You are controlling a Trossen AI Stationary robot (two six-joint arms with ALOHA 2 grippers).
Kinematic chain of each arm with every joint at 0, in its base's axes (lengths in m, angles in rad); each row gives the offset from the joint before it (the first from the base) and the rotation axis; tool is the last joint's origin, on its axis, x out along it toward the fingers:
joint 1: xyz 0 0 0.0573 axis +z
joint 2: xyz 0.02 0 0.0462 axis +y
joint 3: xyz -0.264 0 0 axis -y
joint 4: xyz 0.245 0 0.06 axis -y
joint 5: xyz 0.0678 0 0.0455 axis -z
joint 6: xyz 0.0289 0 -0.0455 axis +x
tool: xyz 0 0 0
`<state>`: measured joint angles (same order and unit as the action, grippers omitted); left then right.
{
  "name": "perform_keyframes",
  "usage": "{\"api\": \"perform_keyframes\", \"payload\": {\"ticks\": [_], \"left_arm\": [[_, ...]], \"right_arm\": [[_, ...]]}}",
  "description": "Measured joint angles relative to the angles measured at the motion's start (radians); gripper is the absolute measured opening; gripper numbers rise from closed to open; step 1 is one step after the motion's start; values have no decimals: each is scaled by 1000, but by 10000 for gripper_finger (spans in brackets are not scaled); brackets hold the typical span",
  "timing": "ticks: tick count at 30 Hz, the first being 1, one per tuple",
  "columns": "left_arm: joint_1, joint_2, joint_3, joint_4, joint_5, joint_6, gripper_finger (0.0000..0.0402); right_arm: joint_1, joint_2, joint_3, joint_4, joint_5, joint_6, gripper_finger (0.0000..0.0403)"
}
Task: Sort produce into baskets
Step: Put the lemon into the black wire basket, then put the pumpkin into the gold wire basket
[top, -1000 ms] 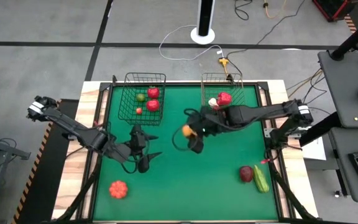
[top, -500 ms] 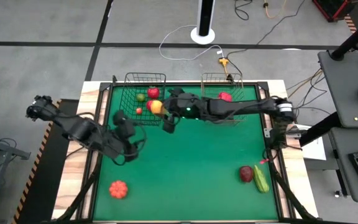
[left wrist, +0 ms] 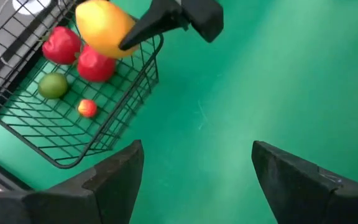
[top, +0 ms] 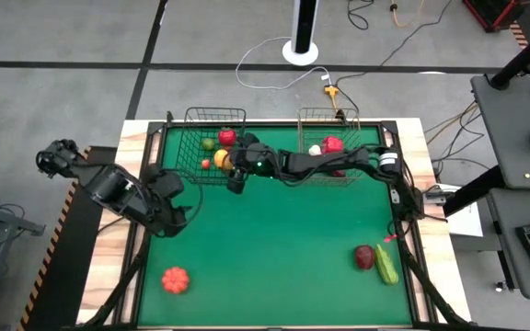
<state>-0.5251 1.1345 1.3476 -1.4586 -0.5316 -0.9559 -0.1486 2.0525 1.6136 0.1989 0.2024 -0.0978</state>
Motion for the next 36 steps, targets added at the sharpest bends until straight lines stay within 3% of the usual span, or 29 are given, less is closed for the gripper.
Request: {"api": "perform_keyframes", "payload": {"ticks": [7, 11, 18, 24, 29, 36], "left_arm": [[0, 26, -62, 9, 7, -39, 280], [0, 43, -93, 12, 61, -78, 280], [-22, 74, -159, 26, 305, -256, 280], [-119, 150, -214, 164, 498, -454, 280], [-210, 263, -195, 202, 550, -649, 280], [-320, 420, -61, 201, 538, -799, 282]], "right_arm": [[-9, 2, 1, -32, -1, 19, 304], [-15, -4, 1, -62, -3, 17, 325], [-14, -84, 2, -167, -2, -8, 342], [21, -165, -2, -322, -17, 6, 338], [70, -180, -6, -378, -54, 20, 342], [139, -180, -7, -383, -54, 20, 345]]}}
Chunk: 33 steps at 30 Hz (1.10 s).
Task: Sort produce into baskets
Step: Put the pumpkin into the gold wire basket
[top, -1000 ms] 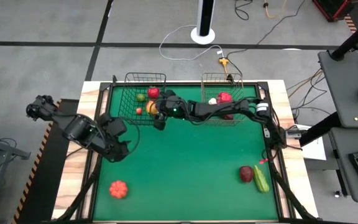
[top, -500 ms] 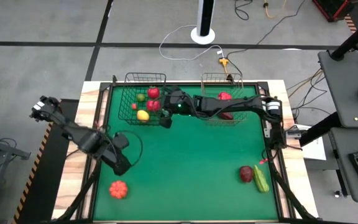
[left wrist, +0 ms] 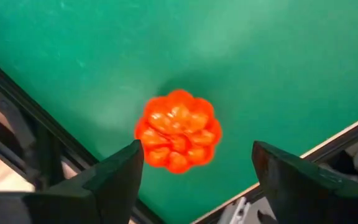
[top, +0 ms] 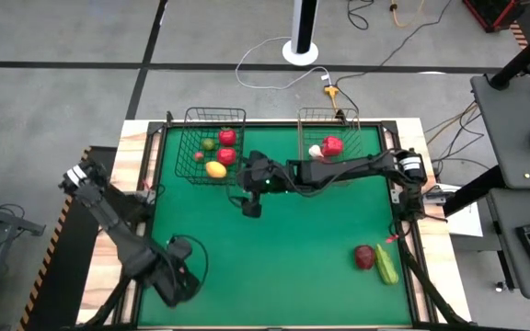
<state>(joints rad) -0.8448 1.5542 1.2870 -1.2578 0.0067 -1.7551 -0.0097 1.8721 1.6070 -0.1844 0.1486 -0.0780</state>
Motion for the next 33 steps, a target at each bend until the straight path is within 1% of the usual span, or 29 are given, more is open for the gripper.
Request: {"api": "perform_keyframes", "payload": {"ticks": [2, 5, 8, 12, 14, 18, 25, 33], "left_arm": [[-20, 40, 26, 0, -5, -38, 290], [-38, 94, 42, -5, 34, -62, 313], [-48, 136, 46, 0, 92, -64, 344], [-58, 173, 43, 1, 115, -58, 385], [-58, 182, 40, 1, 113, -37, 396], [-58, 187, 22, -1, 109, -10, 392], [-58, 183, -26, 4, 108, -7, 389], [-57, 178, -94, 85, 107, 23, 389]], "right_arm": [[14, -2, 0, -1, 0, 0, 345], [28, -6, 0, 1, 0, 0, 345], [35, -6, 0, -1, 0, 9, 345], [36, -6, -1, -6, 0, 16, 345], [36, -6, -1, -12, 1, 19, 345], [36, -6, -1, -20, 1, 26, 345], [36, -6, -1, -23, 1, 26, 345], [40, -6, -1, -23, 1, 27, 345]]}}
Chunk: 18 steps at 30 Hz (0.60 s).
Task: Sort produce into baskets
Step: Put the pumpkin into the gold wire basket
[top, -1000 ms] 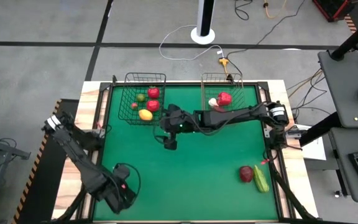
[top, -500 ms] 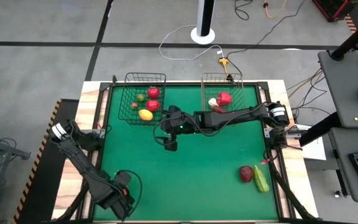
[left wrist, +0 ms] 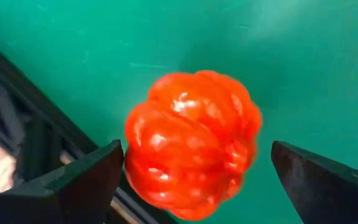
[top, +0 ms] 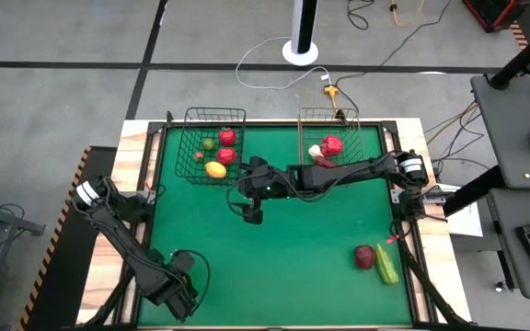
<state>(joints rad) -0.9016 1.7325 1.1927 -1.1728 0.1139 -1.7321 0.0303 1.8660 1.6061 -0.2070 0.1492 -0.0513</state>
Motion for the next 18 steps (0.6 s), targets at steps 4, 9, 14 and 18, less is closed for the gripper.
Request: {"api": "perform_keyframes", "payload": {"ticks": [4, 9, 14, 18], "left_arm": [[0, 0, -34, 47, 0, 0, 389], [0, -3, -80, 85, 1, 11, 389], [-1, -4, -87, 92, -12, 24, 389], [0, -3, -80, 98, -38, 51, 383]], "right_arm": [[3, 0, 0, 0, 0, 0, 345], [2, 0, 0, 0, 0, 0, 345], [2, 0, 0, 0, 0, 0, 345], [2, 0, 0, 0, 0, 0, 345]]}}
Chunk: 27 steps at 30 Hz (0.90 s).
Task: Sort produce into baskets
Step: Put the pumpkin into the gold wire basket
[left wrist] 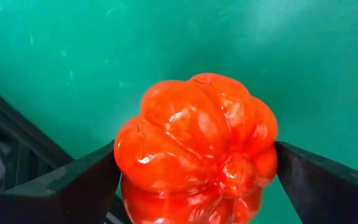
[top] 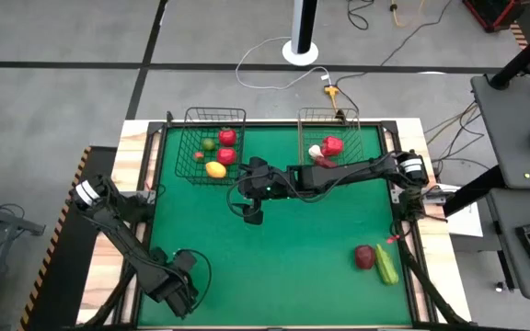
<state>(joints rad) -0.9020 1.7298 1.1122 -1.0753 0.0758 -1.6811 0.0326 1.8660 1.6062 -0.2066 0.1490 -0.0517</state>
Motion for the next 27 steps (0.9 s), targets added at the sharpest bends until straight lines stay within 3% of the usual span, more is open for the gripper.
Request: {"api": "perform_keyframes", "payload": {"ticks": [20, 27], "left_arm": [[1, 55, -39, 19, -20, 19, 397], [0, 47, -8, -10, -14, 39, 347]], "right_arm": [[2, 0, -4, -4, 0, 6, 345], [2, 0, -4, -19, 0, 7, 345]]}}
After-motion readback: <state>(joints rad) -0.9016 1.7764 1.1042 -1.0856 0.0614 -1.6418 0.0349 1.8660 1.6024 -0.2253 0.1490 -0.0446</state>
